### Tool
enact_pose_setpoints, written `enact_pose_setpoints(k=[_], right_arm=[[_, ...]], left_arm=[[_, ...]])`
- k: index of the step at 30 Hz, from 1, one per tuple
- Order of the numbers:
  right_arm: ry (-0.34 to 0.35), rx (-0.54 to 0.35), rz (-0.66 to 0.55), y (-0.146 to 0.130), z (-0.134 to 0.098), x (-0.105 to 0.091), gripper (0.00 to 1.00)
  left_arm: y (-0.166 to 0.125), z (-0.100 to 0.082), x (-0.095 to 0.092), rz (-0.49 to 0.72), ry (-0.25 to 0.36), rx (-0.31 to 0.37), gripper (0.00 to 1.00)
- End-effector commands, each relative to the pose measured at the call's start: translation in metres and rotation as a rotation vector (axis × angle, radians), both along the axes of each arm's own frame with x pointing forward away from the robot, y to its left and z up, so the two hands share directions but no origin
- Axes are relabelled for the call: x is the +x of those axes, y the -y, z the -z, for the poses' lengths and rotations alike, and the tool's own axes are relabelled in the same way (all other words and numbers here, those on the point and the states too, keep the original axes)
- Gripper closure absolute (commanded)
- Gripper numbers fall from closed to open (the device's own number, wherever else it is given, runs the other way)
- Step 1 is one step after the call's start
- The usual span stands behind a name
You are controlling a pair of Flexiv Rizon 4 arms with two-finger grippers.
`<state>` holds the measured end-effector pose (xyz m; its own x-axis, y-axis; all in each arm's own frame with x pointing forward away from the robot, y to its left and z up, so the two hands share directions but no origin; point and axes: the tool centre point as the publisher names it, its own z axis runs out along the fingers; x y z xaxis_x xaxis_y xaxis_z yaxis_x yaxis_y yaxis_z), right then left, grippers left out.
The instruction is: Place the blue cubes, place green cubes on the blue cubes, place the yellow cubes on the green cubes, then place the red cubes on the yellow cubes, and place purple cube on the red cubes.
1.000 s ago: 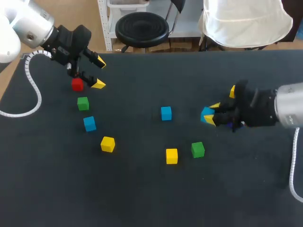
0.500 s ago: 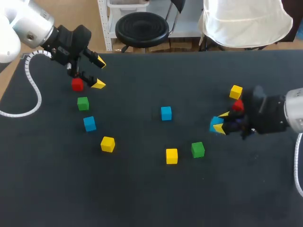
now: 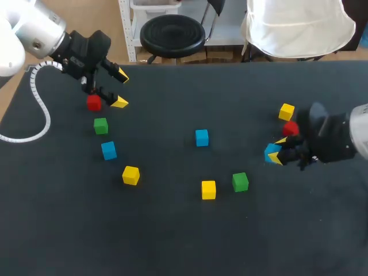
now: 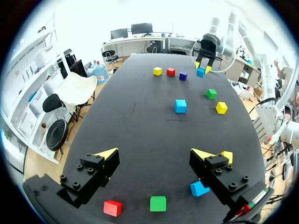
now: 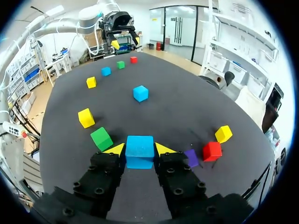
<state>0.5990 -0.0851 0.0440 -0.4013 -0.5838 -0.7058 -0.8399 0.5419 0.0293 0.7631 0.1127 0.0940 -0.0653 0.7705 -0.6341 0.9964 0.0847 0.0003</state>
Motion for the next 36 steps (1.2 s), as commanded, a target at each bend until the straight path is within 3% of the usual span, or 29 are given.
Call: enact_pose_setpoints(k=[1,16,30,33,36], right_arm=[[-0.444,0.3,-0.527,0.001,0.004,0.006,1.0],[-0.469,0.32,-0.527,-0.008,0.027,0.014,1.0],[-0.431,0.348,-0.524,-0.011,0.039,0.015,0.99],[-0.432,0.347,-0.518,-0.012,0.04,0.017,0.89],[-0.435,0.346,-0.513,-0.012,0.041,0.018,0.71]], left_arm=[[0.0,0.0,-0.001,-0.002,0.002,0.0,0.0],[0.0,0.0,-0.001,-0.002,0.002,0.0,0.0],[0.0,0.0,-0.001,-0.002,0.002,0.0,0.0],[0.0,0.0,-0.001,-0.002,0.002,0.0,0.0],[0.0,0.0,-0.001,-0.002,0.002,0.0,0.0]])
